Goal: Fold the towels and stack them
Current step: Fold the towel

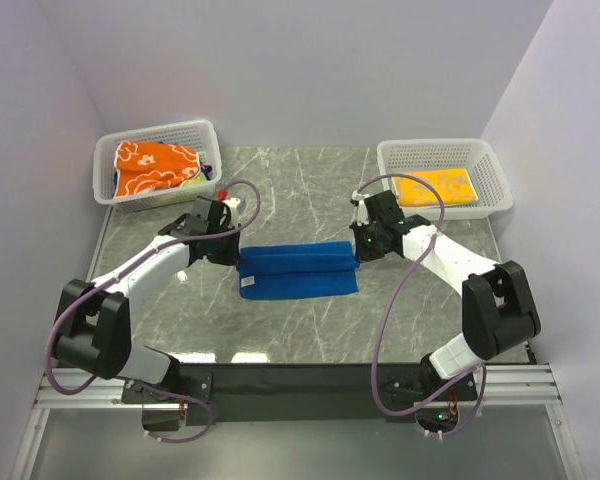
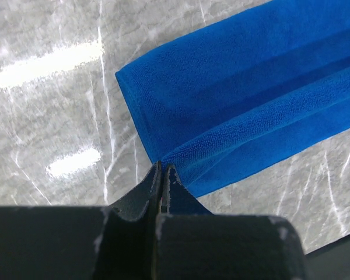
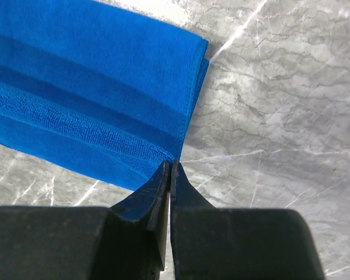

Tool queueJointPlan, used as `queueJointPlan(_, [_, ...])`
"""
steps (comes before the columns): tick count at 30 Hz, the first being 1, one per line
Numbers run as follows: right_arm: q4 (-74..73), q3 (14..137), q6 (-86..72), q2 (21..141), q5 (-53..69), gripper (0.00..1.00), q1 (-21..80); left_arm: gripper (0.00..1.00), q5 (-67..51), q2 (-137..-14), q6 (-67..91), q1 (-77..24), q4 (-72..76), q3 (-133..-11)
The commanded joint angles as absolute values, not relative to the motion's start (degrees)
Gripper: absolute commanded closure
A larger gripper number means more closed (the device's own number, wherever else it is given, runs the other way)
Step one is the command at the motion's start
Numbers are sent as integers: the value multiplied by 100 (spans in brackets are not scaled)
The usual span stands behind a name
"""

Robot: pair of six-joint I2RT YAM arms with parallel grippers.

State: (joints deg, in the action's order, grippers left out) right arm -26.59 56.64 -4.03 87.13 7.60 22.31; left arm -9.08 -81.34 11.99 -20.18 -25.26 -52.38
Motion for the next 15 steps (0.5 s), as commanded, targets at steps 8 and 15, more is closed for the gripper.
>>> queueJointPlan(8, [-2733, 5432, -712, 8341, 571, 100, 2224, 99, -668, -7822, 1450, -1986, -2680, -5045])
queueJointPlan(15, [-2672, 5282, -852, 8516, 510, 100, 2224, 99, -773, -8103, 1643, -2021, -2733, -5045])
